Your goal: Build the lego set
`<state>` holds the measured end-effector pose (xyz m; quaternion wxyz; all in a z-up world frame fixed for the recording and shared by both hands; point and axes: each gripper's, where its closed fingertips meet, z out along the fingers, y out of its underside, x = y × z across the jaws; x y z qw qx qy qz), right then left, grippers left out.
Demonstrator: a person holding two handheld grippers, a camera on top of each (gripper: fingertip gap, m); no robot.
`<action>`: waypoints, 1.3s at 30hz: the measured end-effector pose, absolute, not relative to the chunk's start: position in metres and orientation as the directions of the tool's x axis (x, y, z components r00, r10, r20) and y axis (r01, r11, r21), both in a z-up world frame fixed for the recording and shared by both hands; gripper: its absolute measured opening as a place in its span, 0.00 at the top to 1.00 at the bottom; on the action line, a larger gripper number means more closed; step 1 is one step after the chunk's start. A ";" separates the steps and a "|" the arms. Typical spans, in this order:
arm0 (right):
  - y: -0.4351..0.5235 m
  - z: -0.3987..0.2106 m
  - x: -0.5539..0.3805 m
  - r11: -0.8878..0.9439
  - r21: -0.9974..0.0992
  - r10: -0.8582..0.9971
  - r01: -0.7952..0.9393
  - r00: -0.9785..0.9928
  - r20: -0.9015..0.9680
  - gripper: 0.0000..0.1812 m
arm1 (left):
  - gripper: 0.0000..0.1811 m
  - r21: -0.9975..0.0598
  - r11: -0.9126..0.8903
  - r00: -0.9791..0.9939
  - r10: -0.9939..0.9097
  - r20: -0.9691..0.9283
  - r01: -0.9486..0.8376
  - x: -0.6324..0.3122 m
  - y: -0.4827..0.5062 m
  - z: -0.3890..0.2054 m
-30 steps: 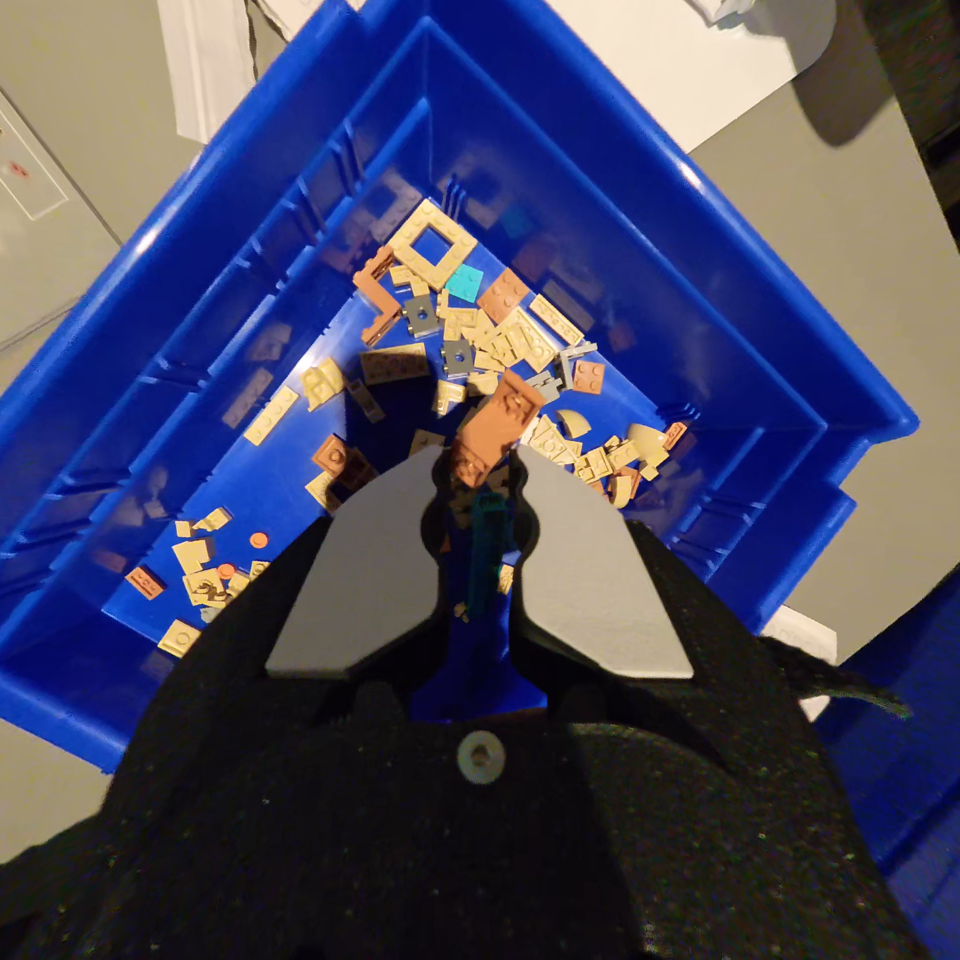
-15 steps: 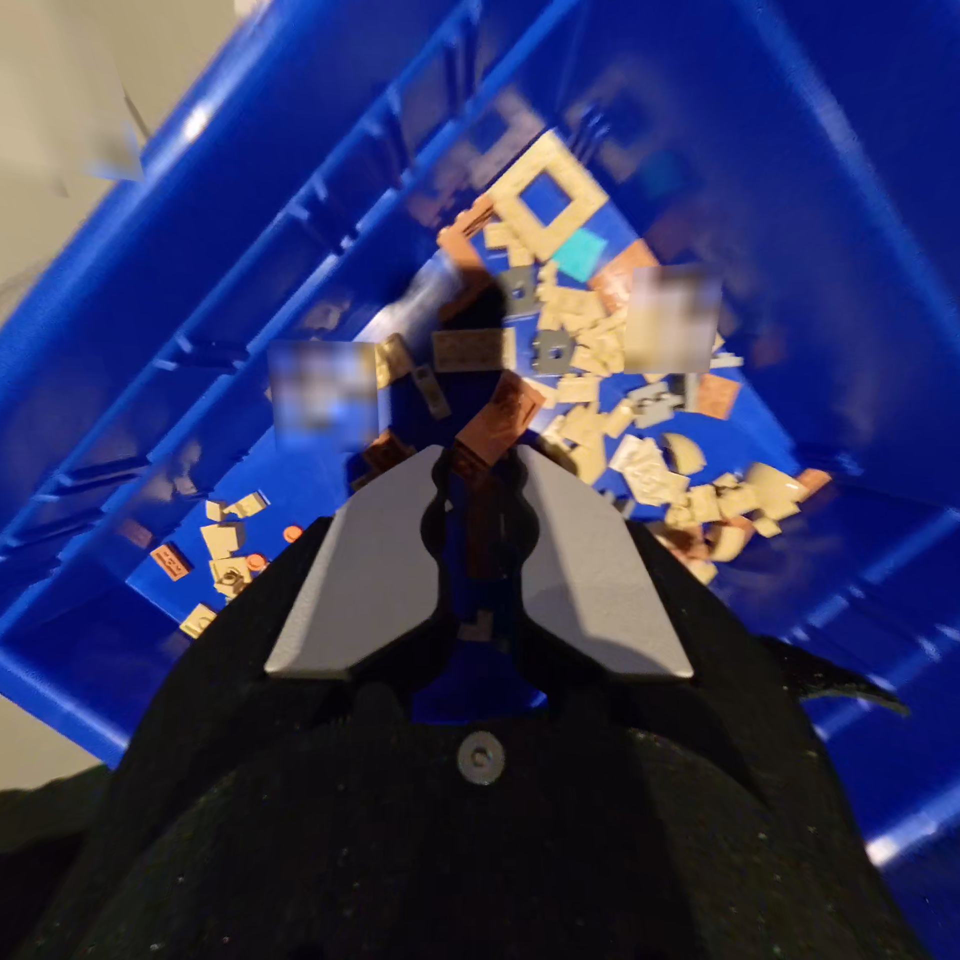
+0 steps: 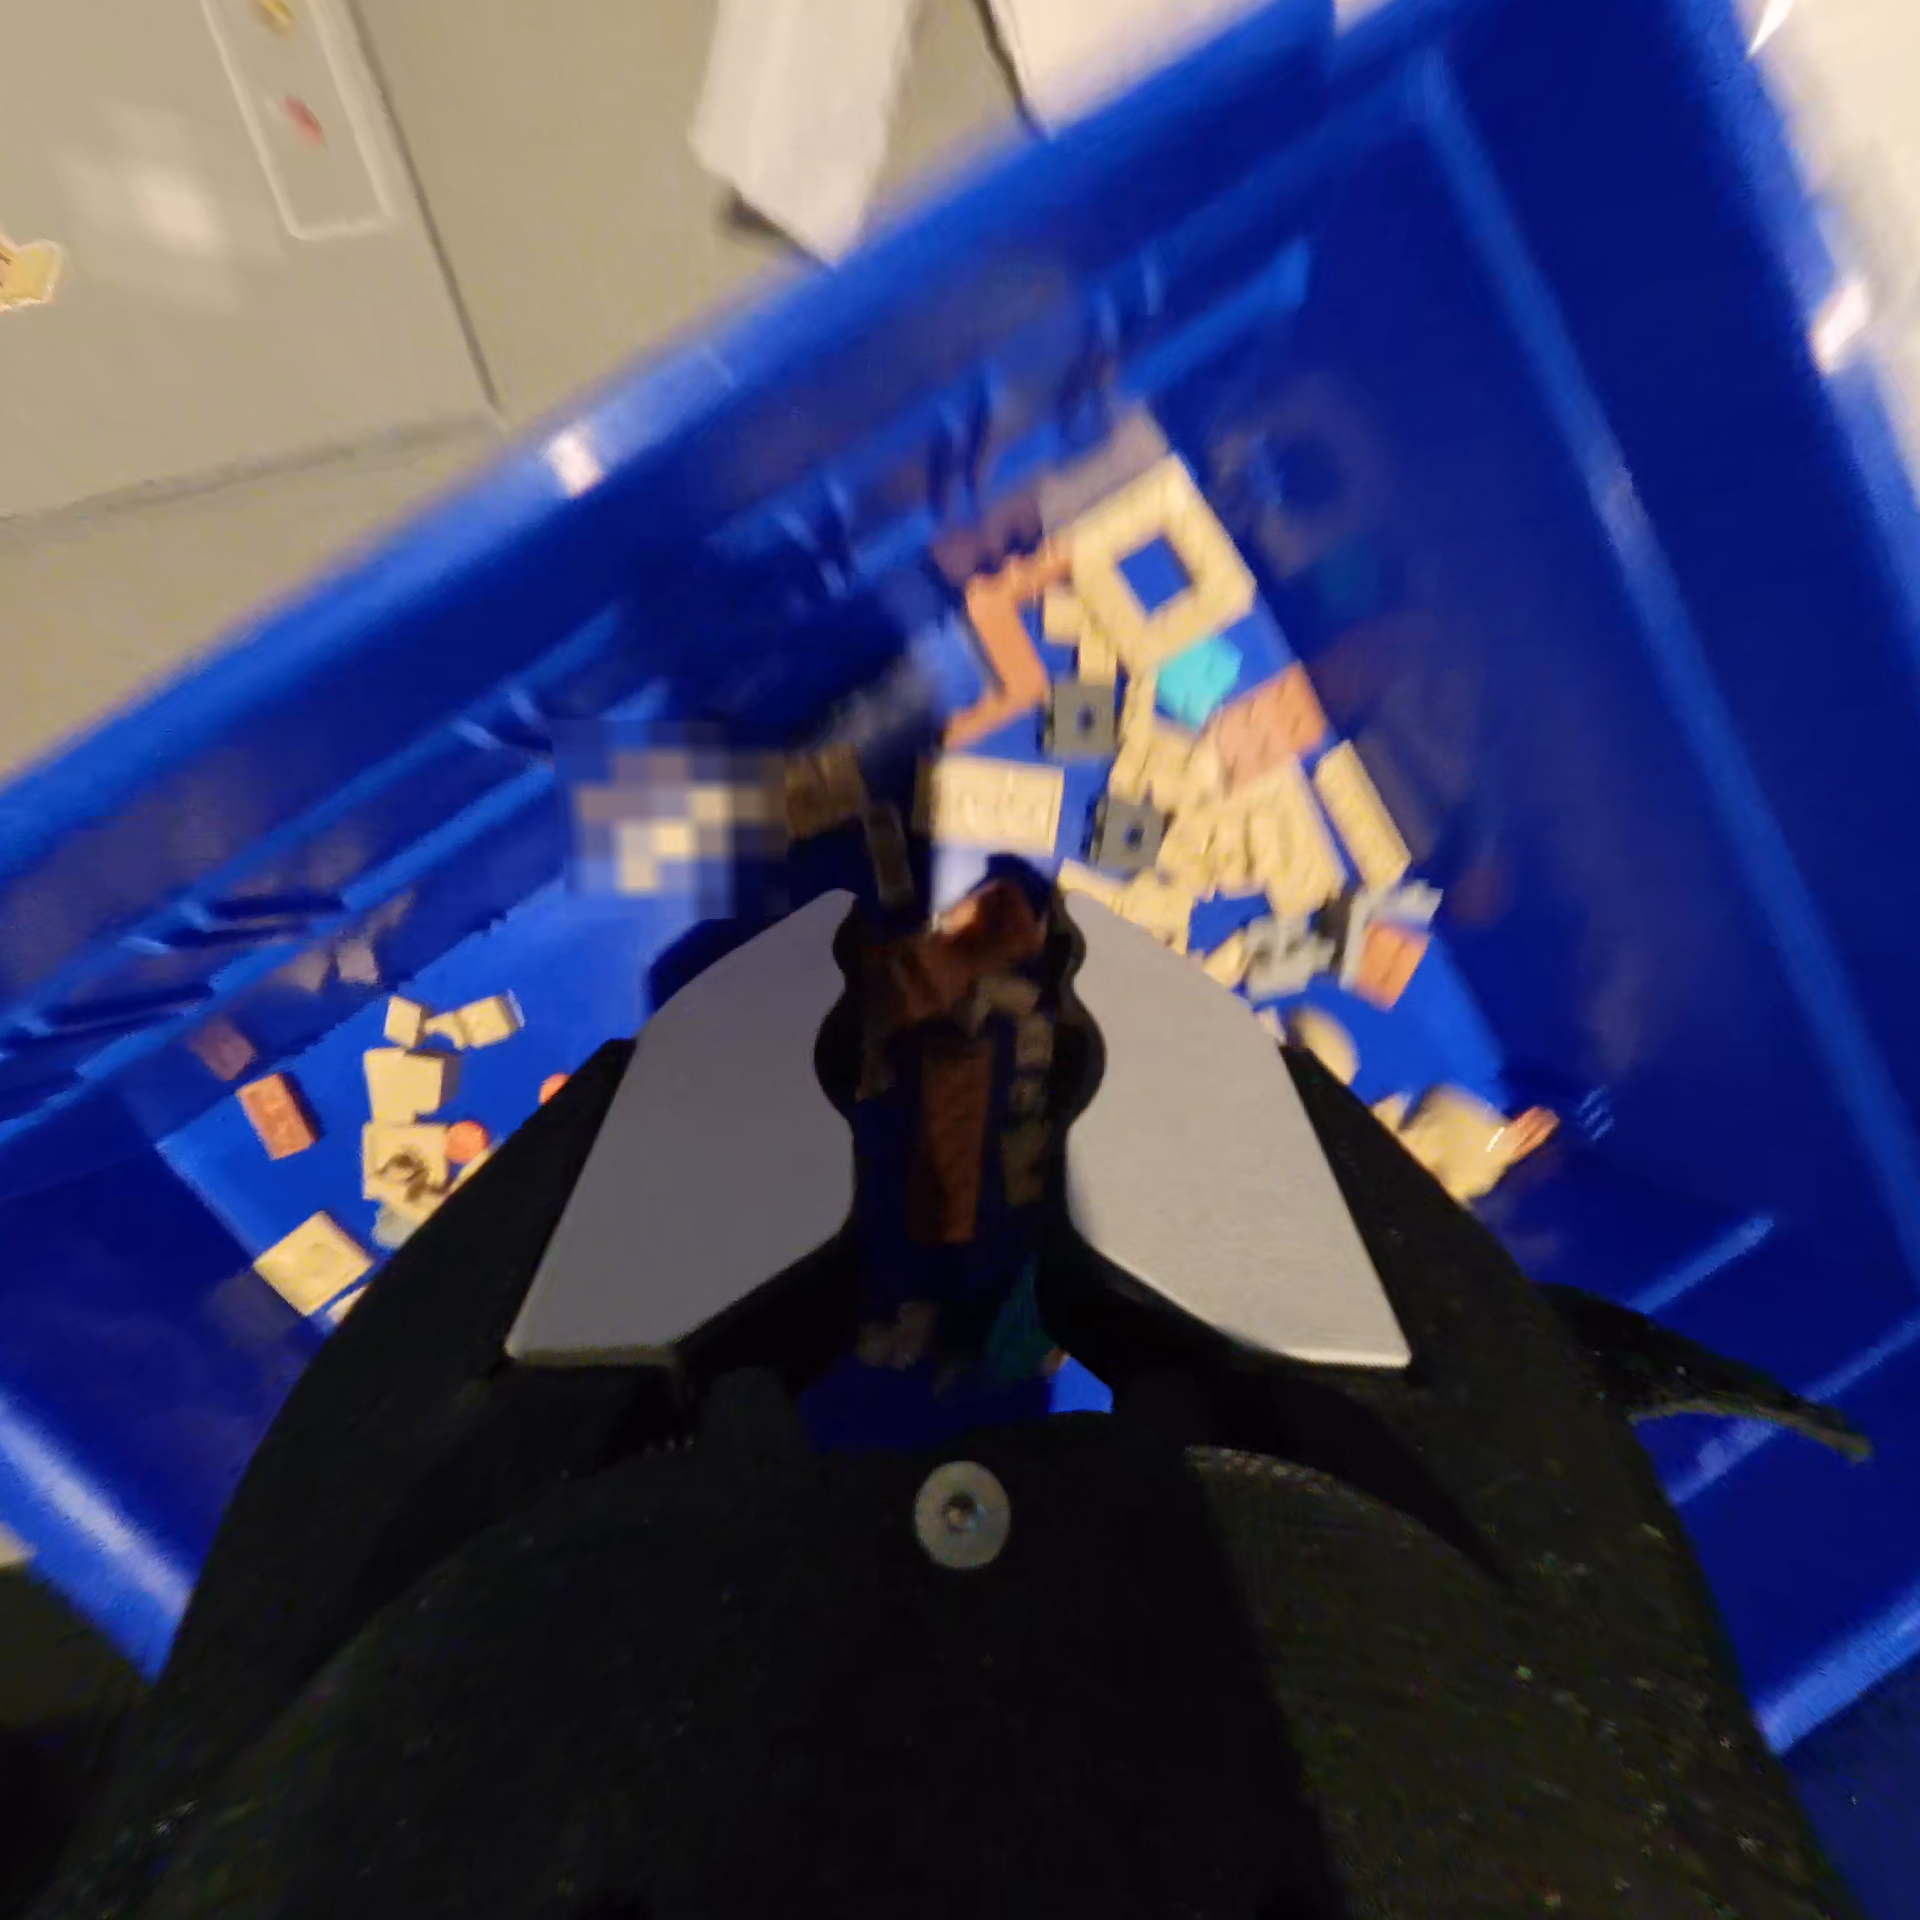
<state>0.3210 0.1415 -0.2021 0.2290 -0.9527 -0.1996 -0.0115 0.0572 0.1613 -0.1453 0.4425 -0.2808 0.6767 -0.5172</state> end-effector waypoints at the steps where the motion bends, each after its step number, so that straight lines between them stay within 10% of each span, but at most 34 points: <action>1: 0.147 -0.199 0.317 -0.791 -0.457 0.392 0.407 0.911 0.131 0.83 | 0.88 -0.949 0.306 -0.451 -0.838 -0.307 0.077 0.057 0.161 -0.145; 39: 0.170 -0.206 0.347 -0.860 -0.463 0.144 0.213 0.973 0.180 0.95 | 0.88 -0.952 0.296 -0.450 -0.842 -0.297 0.075 0.057 0.163 -0.145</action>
